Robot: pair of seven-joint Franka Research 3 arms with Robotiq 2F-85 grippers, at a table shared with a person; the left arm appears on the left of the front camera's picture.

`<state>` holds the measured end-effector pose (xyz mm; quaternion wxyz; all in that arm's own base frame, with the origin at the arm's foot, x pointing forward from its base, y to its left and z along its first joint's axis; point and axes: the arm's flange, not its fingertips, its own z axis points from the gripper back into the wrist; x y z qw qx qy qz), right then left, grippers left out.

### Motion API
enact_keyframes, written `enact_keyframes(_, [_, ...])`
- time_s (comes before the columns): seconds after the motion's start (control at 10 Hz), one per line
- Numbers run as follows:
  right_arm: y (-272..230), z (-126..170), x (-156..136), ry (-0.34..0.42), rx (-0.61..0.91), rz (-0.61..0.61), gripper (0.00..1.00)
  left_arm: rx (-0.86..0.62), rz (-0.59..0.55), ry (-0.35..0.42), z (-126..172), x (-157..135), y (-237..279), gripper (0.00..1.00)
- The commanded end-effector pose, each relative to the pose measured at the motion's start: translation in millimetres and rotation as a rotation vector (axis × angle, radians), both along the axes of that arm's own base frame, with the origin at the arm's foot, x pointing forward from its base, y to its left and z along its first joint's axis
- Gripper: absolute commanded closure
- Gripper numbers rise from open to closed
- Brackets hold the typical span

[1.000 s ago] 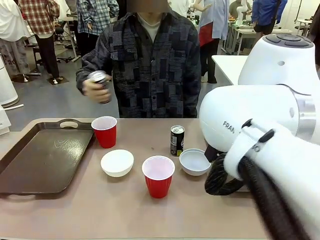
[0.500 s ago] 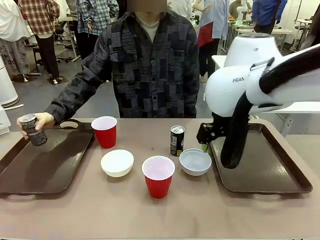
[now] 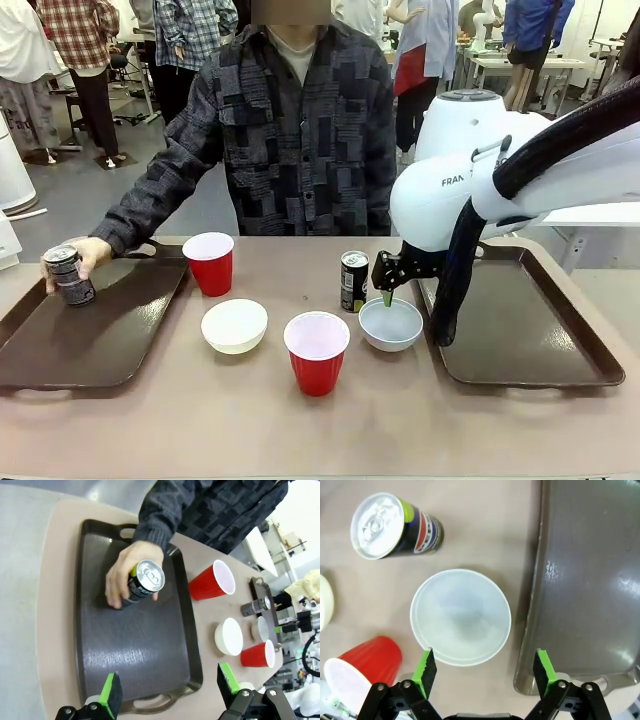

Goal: Prepare tableware on both trays.
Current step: Pick up a Picnic Bowl from the table and place it on a Handle tray.

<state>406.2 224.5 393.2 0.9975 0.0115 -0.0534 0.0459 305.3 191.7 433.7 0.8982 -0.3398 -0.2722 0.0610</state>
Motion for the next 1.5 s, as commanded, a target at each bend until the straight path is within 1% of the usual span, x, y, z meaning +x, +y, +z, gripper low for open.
enact_keyframes(0.0, [4.7,-12.9,8.5,-0.041,-0.005,-0.016,0.00,-0.012,-0.005,-0.010,-0.6,-1.1,1.7,0.00])
enact_keyframes(0.2, [4.7,-28.3,13.1,-0.054,0.013,0.024,0.00,-0.012,-0.005,-0.010,-0.6,-1.1,1.7,0.00])
enact_keyframes(0.4, [4.8,-37.5,16.0,-0.046,0.016,0.024,0.00,-0.012,-0.005,-0.010,-0.6,-1.1,1.7,0.00])
enact_keyframes(0.7, [-1.3,-45.4,21.1,-0.055,0.004,0.004,0.00,-0.012,-0.005,-0.010,-0.6,-1.1,1.7,0.00])
enact_keyframes(0.9, [-2.7,-52.6,20.5,-0.063,0.002,0.011,0.00,-0.012,-0.005,-0.010,-0.6,-1.1,1.7,0.00])
enact_keyframes(1.0, [-1.2,-53.2,21.0,-0.058,-0.010,0.017,0.19,-0.012,-0.005,-0.010,-0.6,-1.1,1.7,0.00])
enact_keyframes(1.1, [-0.5,-56.0,20.8,-0.054,-0.035,0.009,0.19,-0.012,-0.005,-0.010,-0.6,-1.1,1.7,0.00])
enact_keyframes(1.2, [0.7,-59.5,20.5,-0.059,-0.067,-0.005,0.38,-0.012,-0.005,-0.010,-0.6,-1.1,1.7,0.00])
enact_keyframes(1.3, [1.7,-61.3,21.1,-0.062,-0.078,-0.009,0.23,-0.012,-0.005,-0.010,-0.6,-1.1,1.7,0.00])
enact_keyframes(1.4, [1.5,-60.4,21.1,-0.064,-0.073,-0.010,0.57,-0.012,-0.005,-0.010,-0.6,-1.1,1.7,0.00])
